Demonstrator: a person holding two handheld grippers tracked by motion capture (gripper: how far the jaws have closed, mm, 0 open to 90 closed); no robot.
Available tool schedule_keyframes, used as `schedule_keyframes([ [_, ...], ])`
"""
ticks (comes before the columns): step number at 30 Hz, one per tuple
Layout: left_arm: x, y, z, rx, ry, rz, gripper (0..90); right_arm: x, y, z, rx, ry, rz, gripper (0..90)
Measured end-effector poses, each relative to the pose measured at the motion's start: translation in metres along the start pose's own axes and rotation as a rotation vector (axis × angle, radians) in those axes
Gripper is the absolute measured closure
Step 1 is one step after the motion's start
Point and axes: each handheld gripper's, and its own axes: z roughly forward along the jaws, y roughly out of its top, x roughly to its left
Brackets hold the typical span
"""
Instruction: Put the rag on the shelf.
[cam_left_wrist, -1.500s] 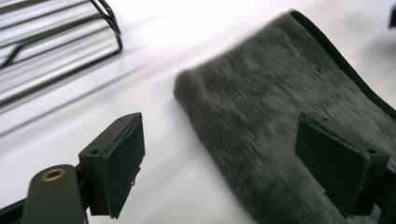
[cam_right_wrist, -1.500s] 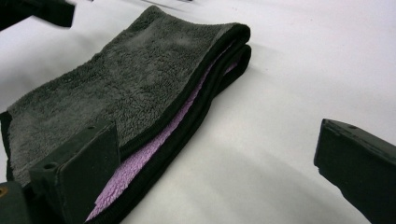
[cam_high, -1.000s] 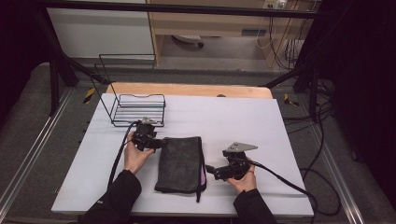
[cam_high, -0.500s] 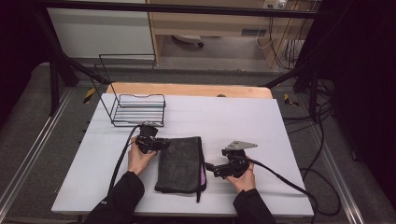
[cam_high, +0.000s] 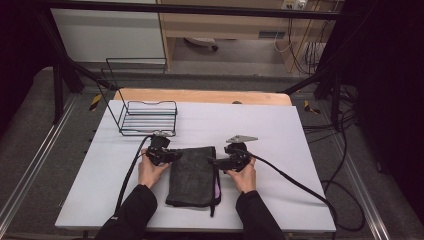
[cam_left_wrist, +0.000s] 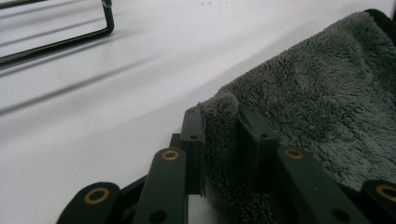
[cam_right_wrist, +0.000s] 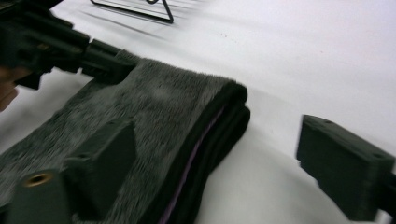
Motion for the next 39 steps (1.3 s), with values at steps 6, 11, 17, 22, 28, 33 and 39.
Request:
schedule_keyframes([
  [6,0.001,-0.002,0.000,-0.018,-0.007,0.002,73.8,-0.004,0.004,0.019,0.027,-0.041,0.010,35.1],
  [11,0.000,-0.003,0.000,-0.022,0.000,0.015,74.1,-0.006,0.004,0.025,0.041,-0.025,0.024,47.3],
  [17,0.000,-0.003,0.000,-0.021,0.001,0.016,74.5,-0.007,0.005,0.026,0.056,0.000,0.040,54.8],
  [22,0.000,-0.002,0.000,-0.018,-0.003,0.011,75.0,-0.006,0.006,0.025,0.071,0.019,0.085,61.7],
  [28,-0.001,-0.002,0.000,-0.019,-0.002,0.007,76.8,-0.009,0.007,0.026,0.097,0.058,0.140,70.1],
  [33,0.000,-0.002,-0.001,-0.019,-0.015,-0.009,78.3,-0.010,0.009,0.025,0.106,0.076,0.161,76.0],
  [39,0.001,-0.002,-0.006,-0.044,-0.026,-0.008,79.6,-0.007,0.009,0.021,0.089,0.068,0.147,78.5],
])
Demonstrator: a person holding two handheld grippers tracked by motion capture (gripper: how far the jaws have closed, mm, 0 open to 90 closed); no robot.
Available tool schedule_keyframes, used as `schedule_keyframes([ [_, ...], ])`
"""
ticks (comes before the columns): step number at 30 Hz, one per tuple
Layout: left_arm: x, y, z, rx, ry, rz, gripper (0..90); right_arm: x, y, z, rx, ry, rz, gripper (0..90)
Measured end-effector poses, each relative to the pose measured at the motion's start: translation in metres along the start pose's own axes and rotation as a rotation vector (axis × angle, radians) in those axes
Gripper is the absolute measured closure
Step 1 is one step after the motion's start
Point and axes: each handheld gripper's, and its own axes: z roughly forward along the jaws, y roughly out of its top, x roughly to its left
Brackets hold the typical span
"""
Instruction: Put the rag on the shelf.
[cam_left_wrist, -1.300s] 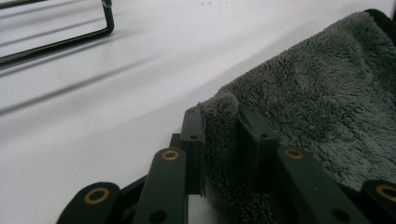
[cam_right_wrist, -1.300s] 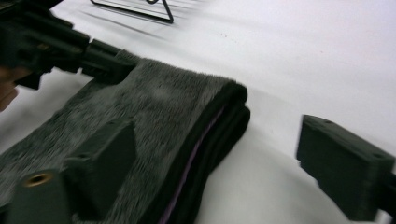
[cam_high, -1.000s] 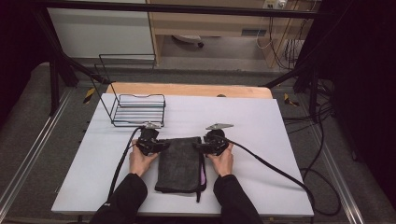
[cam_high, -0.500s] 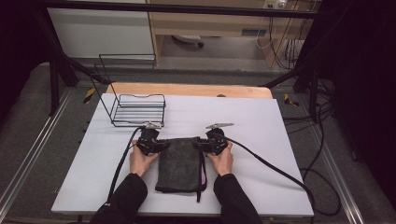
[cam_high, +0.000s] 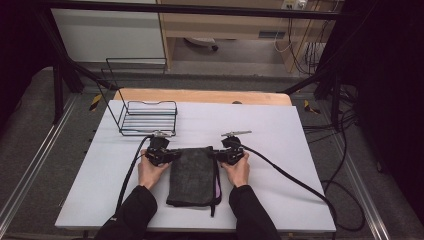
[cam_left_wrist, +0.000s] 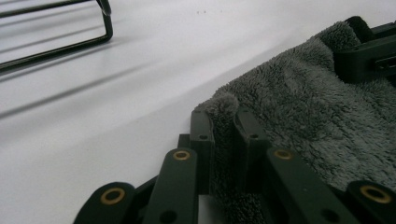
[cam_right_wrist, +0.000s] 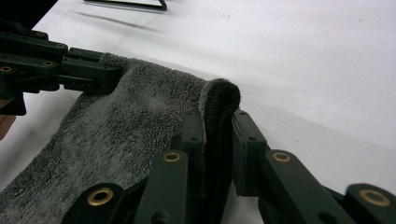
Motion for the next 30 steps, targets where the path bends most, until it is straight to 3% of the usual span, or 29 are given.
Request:
schedule_keyframes([
  [8,-0.003,-0.002,-0.021,-0.091,-0.033,0.010,79.8,0.010,0.002,-0.014,-0.051,0.018,-0.033,78.8],
  [30,-0.025,-0.011,-0.061,-0.209,-0.028,0.074,79.8,0.040,-0.007,-0.048,-0.180,0.042,-0.136,78.8],
])
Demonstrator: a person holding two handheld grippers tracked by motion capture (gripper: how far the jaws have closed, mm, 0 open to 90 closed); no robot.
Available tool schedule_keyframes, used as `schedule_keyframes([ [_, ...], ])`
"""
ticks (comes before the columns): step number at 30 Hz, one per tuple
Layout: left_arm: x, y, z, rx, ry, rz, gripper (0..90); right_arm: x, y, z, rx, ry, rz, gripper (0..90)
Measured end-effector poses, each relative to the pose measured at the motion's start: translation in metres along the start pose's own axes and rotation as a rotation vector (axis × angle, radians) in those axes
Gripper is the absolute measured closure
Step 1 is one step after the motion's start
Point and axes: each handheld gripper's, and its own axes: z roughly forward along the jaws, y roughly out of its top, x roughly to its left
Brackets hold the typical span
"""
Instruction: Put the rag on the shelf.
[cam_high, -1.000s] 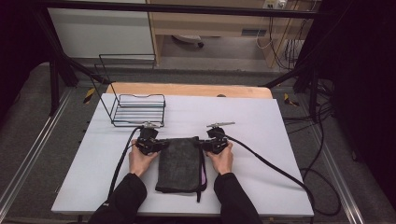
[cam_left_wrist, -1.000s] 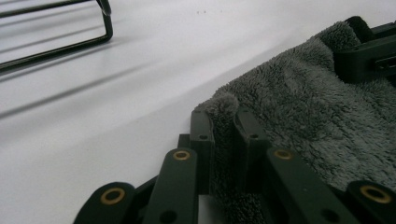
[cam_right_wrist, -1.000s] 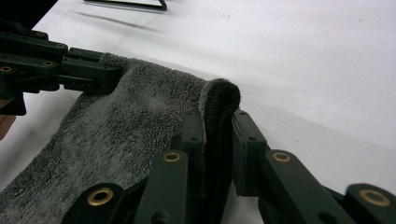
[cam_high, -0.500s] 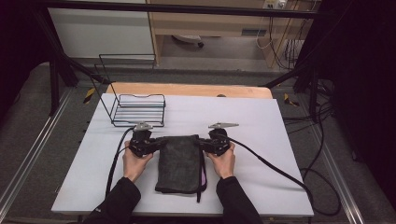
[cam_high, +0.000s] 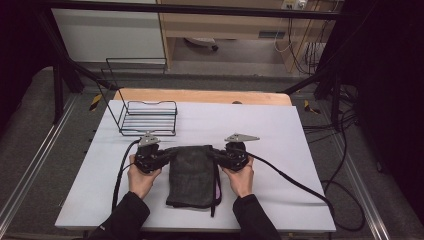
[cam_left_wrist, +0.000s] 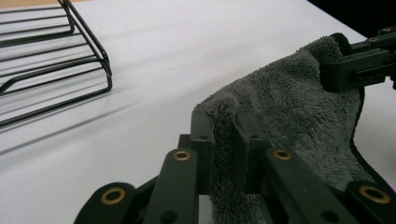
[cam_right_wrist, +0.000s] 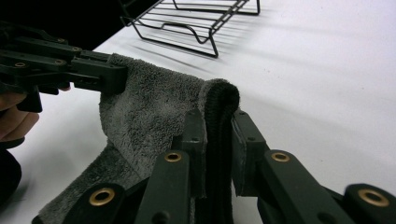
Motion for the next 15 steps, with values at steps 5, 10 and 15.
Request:
schedule_keyframes([
  [5,-0.005,0.004,-0.009,-0.031,-0.009,0.010,79.8,0.004,0.002,-0.008,-0.032,0.009,-0.011,78.9],
  [10,-0.009,0.008,-0.017,-0.062,-0.011,0.016,79.8,0.009,0.004,-0.015,-0.068,0.017,-0.019,78.9],
  [15,-0.014,0.011,-0.025,-0.092,-0.014,0.028,79.8,0.012,0.006,-0.021,-0.098,0.023,-0.021,79.0],
])
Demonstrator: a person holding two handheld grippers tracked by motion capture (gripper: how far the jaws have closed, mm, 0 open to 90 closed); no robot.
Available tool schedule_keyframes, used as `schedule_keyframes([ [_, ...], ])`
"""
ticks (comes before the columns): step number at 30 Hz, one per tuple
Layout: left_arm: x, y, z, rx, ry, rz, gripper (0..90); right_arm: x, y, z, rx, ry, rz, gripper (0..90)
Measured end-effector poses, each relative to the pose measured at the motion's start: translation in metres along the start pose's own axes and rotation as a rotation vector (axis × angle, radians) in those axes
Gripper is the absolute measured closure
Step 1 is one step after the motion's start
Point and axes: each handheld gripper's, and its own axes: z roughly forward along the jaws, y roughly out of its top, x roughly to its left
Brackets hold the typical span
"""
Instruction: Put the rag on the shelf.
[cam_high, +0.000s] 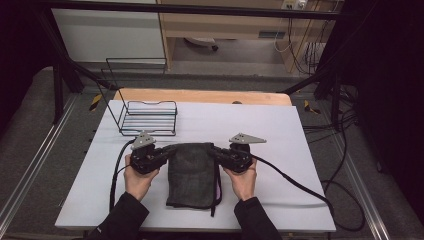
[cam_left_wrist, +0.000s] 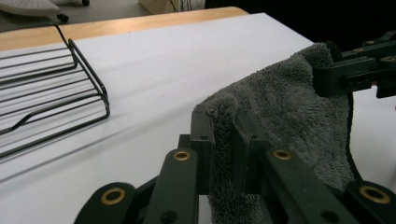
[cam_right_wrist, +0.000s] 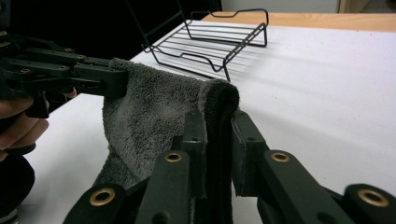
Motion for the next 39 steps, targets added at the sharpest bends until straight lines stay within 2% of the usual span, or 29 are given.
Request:
schedule_keyframes([
  [11,-0.012,0.013,-0.019,-0.080,-0.007,0.030,79.8,0.008,0.009,-0.016,-0.086,0.018,-0.024,79.0],
  [22,-0.018,0.027,-0.038,-0.158,0.006,0.050,79.8,0.026,0.025,-0.028,-0.160,0.022,-0.078,79.1],
  [29,-0.017,0.037,-0.052,-0.217,0.013,0.060,79.8,0.037,0.037,-0.032,-0.218,0.023,-0.110,79.2],
  [39,-0.010,0.054,-0.067,-0.287,0.045,0.069,79.8,0.050,0.059,-0.027,-0.274,0.025,-0.154,79.2],
])
